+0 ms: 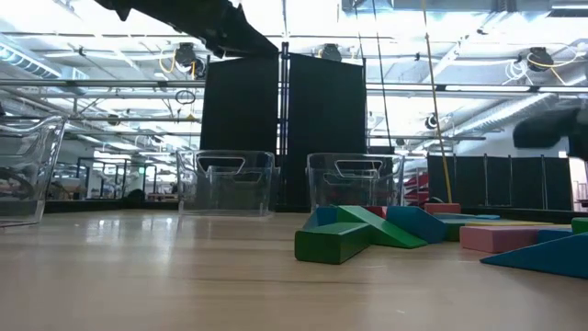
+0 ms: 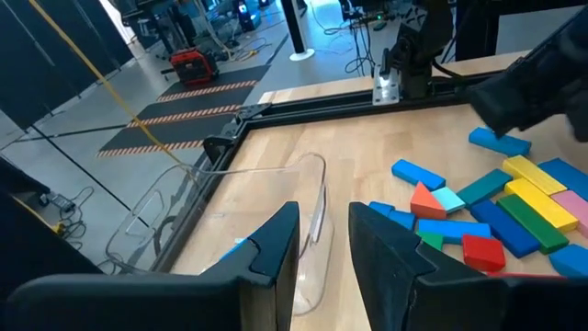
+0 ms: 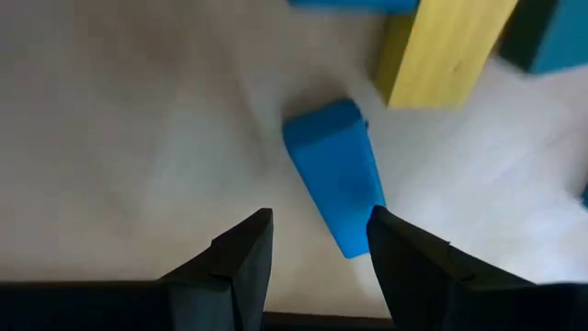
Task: Sort blocks by size
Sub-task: Put the blue rectangular block into the top right transparent bin
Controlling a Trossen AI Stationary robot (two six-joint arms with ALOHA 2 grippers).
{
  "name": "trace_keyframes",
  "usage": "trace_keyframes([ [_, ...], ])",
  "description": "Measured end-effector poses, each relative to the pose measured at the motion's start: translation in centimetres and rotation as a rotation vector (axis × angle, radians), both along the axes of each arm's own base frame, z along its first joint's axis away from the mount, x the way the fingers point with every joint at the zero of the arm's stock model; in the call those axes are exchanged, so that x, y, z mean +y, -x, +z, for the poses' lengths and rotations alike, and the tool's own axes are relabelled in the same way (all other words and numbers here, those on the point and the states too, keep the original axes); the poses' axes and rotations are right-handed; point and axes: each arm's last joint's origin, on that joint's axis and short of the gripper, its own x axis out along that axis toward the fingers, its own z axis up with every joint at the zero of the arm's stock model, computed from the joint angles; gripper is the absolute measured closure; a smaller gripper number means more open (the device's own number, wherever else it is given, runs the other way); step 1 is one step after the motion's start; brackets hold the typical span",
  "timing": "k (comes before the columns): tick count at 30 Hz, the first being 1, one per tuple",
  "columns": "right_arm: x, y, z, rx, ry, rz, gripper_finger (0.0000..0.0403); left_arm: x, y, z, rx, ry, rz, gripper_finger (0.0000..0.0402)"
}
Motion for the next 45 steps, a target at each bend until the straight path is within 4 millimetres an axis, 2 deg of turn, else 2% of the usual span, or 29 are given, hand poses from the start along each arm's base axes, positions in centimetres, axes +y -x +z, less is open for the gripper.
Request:
trace_keyframes([
  [4, -0.8, 0.9, -1.2, 0.014, 0.027, 0.001, 0.0232, 0.0, 0.0, 0.0, 0.001, -0.001, 0.0, 0.0301],
  [7, -1.0, 1.0, -1.3, 0.002, 0.055, 0.007, 0.0232, 0.0, 0.0, 0.0, 0.001, -0.001, 0.0, 0.0301],
  [15, -0.3, 0.0, -0.6, -0.042, 0.026, 0.015, 0.0232, 0.0, 0.0, 0.0, 0.001, -0.001, 0.002, 0.0301],
  [28, -0.6, -0.7, -1.2, -0.1, -0.023, 0.02, 0.0234, 0.0, 0.0, 0.0, 0.002, -0.001, 0.005, 0.0301],
  [31, -0.6, -0.8, -1.2, -0.102, -0.026, 0.016, 0.0253, 0.0, 0.0, 0.0, 0.001, -0.001, 0.005, 0.0301],
  [40, -0.7, -0.8, -1.1, -0.104, -0.028, -0.034, 0.0352, 0.0, 0.0, 0.0, 0.001, 0.0, 0.006, 0.0301],
  [45, -1.1, -1.0, -0.2, -0.18, -0.022, -0.092, 0.0349, 0.0, 0.0, 0.0, 0.001, 0.0, 0.006, 0.0301],
])
